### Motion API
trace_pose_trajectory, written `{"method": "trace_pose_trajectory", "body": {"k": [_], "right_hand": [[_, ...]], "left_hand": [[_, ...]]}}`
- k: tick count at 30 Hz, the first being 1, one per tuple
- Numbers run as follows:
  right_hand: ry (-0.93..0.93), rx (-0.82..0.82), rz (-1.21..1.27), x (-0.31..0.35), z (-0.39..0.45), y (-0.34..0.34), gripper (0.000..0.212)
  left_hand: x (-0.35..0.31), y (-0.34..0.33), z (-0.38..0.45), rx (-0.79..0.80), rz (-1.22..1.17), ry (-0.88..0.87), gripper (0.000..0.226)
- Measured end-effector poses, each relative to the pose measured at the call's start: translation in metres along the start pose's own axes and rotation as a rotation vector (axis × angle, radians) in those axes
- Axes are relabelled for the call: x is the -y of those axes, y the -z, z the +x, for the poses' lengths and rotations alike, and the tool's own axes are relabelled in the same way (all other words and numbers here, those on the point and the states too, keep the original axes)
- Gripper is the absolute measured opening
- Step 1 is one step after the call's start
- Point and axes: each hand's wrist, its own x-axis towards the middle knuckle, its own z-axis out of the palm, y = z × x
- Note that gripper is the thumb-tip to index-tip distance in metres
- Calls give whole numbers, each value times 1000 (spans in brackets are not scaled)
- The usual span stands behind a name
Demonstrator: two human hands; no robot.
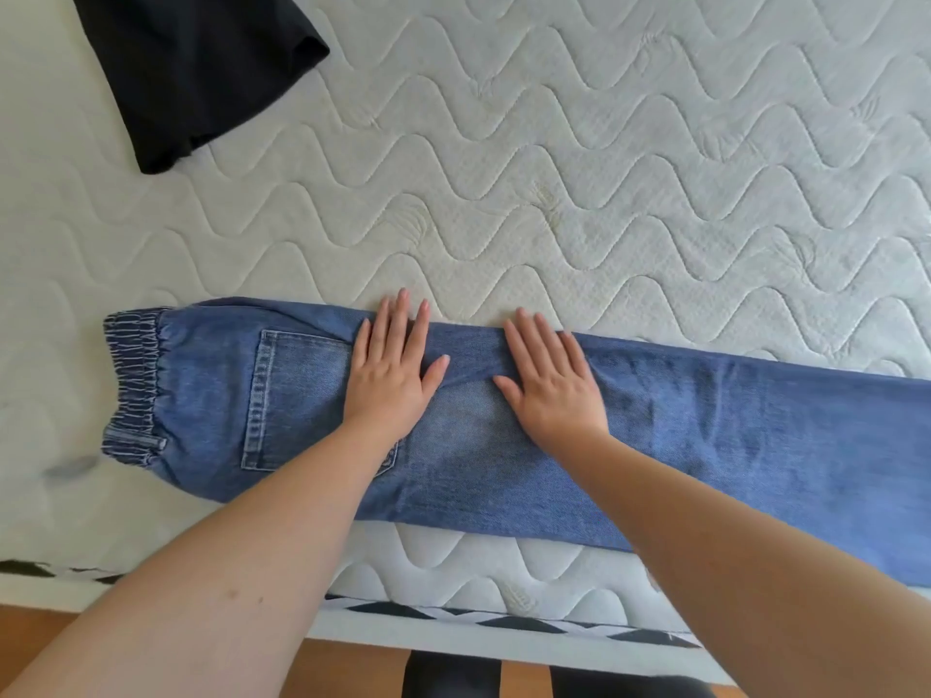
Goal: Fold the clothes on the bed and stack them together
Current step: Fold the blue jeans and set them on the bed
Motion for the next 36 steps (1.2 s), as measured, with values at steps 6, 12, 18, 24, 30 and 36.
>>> {"method": "trace_pose_trajectory", "body": {"k": [6, 12, 18, 24, 30, 36], "right_hand": [[-189, 26, 20, -70, -32, 3, 73], [-301, 22, 35, -95, -53, 11, 72], [-446, 74, 0, -155, -109, 8, 69], [-564, 109, 39, -207, -169, 2, 73], [-735, 70, 138, -249, -202, 2, 71], [-981, 47, 330, -311, -236, 8, 78]], "left_hand": [[-6, 5, 2, 41, 33, 36, 70], [-13, 14, 0, 92, 110, 79, 69], [-29, 29, -9, 33, 179, -137, 62], [-117, 30, -6, 113, 132, -351, 63], [-228, 28, -2, 163, 109, -546, 64], [-317, 6, -3, 235, 190, -695, 68]]}}
